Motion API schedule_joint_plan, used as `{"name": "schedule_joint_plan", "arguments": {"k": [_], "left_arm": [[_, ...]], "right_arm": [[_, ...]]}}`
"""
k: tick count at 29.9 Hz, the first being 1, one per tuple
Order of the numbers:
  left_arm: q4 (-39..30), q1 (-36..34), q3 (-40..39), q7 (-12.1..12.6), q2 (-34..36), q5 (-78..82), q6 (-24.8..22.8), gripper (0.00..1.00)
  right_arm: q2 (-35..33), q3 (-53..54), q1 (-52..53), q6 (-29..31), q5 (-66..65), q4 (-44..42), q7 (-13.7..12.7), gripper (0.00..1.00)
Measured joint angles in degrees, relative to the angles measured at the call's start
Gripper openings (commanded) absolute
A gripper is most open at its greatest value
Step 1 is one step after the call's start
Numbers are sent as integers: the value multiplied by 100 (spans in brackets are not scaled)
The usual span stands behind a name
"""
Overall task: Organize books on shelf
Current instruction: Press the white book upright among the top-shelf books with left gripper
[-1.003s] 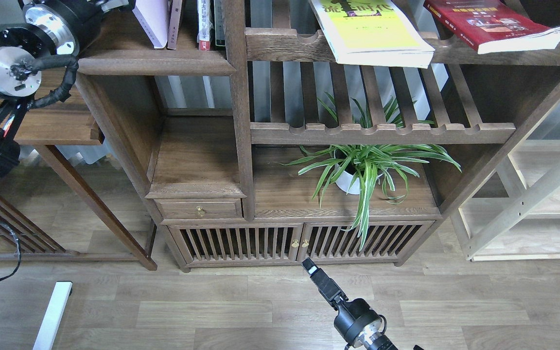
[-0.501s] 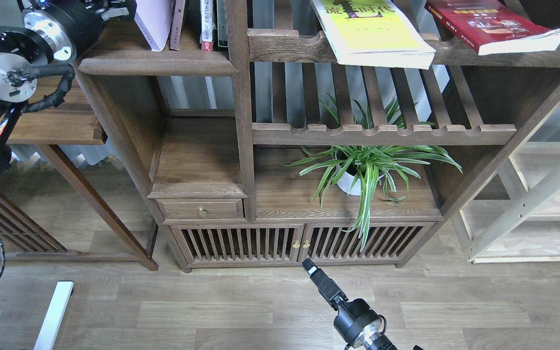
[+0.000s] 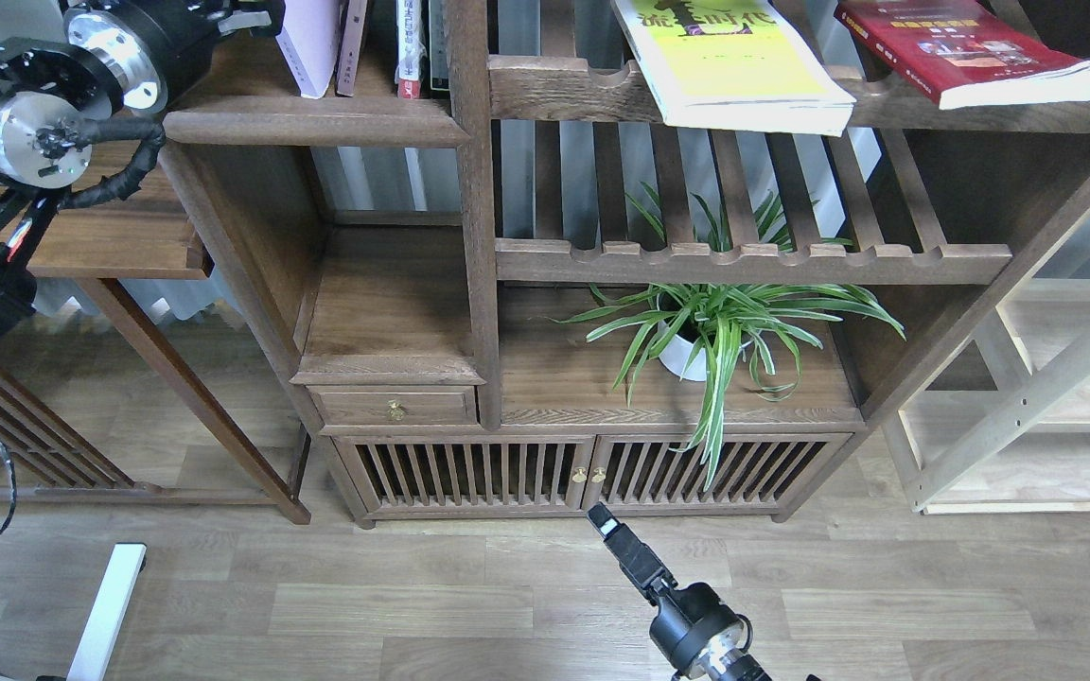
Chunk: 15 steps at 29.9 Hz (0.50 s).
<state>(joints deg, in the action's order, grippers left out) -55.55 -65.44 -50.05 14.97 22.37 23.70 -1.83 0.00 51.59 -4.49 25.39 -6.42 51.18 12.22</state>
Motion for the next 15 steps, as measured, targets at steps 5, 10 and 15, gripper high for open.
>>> {"name": "schedule_joint_plan", "arguments": {"k": [5, 10, 15], "left_arm": [[156, -244, -30, -8, -64, -5, 23, 35], [285, -396, -43, -14, -130, -7, 2, 38], [298, -447, -43, -19, -139, -7, -2, 40]], "right_arm": [[-1, 0, -24, 9, 1, 14, -8, 100], [0, 0, -26, 10, -6, 16, -9, 100], [-1, 0, -28, 10, -8, 16, -9, 100]]}}
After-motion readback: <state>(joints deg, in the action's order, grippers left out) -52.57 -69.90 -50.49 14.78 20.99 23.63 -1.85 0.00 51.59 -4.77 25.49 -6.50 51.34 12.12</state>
